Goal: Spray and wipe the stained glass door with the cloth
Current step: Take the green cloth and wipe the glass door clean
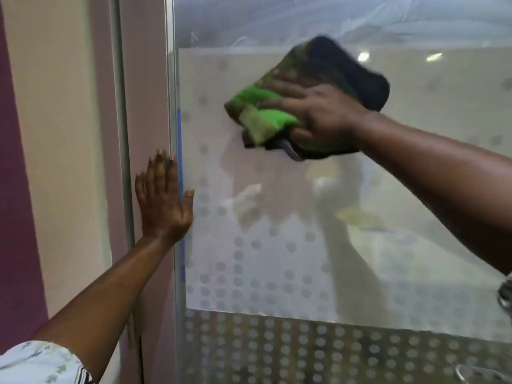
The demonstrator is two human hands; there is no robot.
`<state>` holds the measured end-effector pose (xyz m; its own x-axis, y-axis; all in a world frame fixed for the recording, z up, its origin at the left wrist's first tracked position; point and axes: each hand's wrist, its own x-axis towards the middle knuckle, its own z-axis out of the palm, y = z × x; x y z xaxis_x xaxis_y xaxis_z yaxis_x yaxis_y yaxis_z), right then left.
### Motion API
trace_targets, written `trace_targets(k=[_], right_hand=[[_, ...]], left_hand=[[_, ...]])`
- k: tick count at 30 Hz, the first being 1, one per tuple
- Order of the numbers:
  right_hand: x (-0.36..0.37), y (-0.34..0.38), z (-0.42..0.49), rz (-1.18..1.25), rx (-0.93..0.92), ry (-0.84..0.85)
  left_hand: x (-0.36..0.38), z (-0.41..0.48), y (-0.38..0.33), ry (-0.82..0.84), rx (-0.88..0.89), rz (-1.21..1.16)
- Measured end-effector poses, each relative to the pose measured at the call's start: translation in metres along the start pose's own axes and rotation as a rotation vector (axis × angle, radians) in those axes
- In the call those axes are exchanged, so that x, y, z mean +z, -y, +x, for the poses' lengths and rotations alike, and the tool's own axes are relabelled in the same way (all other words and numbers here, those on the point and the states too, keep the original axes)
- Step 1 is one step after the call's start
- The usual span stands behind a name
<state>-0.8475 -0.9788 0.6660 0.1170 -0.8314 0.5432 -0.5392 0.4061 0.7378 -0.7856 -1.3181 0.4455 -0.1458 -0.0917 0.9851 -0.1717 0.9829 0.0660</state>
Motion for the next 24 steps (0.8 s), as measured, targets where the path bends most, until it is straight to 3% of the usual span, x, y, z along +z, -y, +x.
trace_targets(k=[5,8,14,18,24], right_hand=[[0.014,0.05,0.039,0.037,0.435,-0.116],[0.036,0.102,0.049,0.148,0.545,-0.157],[0.097,0.203,0.005,0.304,0.299,-0.099],[0.129,0.26,-0.036,0.324,0.074,0.003],[0.12,0.247,-0.03,0.426,-0.137,0.113]], left_hand=[[-0.002,-0.001,-0.002,0.011,-0.003,0.003],[-0.009,0.001,-0.005,0.031,-0.013,0.004],[-0.029,0.007,0.022,0.085,0.134,-0.001],[-0.033,0.003,0.048,0.132,0.115,0.044],[-0.03,0.003,0.064,0.18,0.19,0.079]])
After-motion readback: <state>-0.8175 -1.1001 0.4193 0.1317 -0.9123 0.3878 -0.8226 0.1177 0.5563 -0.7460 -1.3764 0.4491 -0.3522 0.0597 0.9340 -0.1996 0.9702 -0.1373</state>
